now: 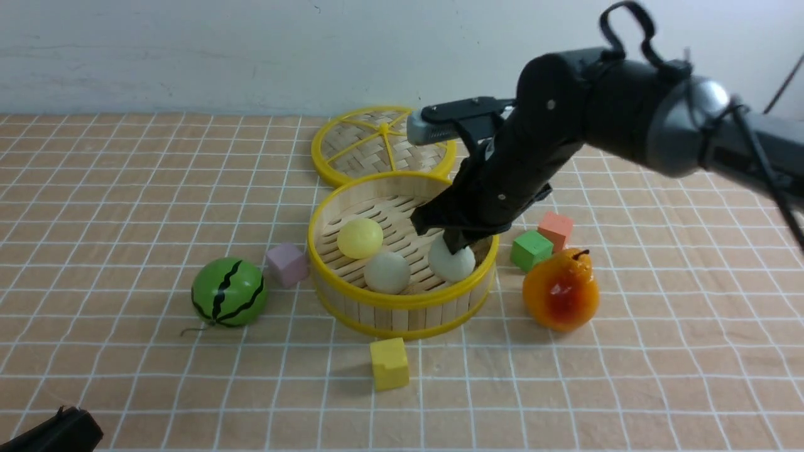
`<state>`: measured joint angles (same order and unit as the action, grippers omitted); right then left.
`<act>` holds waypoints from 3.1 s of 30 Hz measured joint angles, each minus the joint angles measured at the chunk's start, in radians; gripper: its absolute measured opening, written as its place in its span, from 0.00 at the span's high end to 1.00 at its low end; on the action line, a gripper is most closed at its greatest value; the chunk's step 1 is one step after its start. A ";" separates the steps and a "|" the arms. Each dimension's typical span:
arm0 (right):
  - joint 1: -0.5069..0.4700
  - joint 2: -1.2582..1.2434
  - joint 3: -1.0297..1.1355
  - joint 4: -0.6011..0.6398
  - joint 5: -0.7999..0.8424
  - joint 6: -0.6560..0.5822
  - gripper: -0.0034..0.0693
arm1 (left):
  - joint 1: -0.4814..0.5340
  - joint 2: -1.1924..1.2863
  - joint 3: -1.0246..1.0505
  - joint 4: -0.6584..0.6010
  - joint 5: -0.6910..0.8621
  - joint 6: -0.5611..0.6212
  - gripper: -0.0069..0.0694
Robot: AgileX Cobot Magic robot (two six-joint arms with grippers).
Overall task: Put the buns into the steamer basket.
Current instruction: Use the right arm to put the steamed stuffed bun into the steamer, then use the right arm to grab a steamed stuffed bun
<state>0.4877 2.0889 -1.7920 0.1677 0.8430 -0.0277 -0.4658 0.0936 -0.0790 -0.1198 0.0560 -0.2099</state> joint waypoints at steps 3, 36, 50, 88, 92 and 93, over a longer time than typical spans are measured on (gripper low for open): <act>0.000 0.046 -0.023 -0.021 -0.019 0.028 0.88 | 0.000 0.000 0.000 0.000 0.000 0.000 0.87; -0.276 0.145 -0.229 0.156 -0.017 -0.068 0.56 | 0.000 0.000 0.000 0.000 0.001 0.000 0.86; -0.270 0.339 -0.431 0.192 -0.044 -0.103 0.56 | 0.000 0.000 0.000 0.000 0.001 0.000 0.85; -0.268 0.399 -0.445 0.129 -0.073 -0.107 0.87 | 0.000 0.000 0.000 0.000 0.001 0.000 0.82; -0.268 0.397 -0.445 0.104 -0.070 -0.107 0.95 | 0.000 0.000 0.000 0.000 0.001 0.000 0.82; -0.268 0.396 -0.445 0.104 -0.070 -0.107 0.95 | 0.000 0.000 0.000 0.000 0.001 0.000 0.82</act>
<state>0.2201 2.4847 -2.2365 0.2719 0.7731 -0.1348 -0.4658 0.0936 -0.0790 -0.1198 0.0571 -0.2099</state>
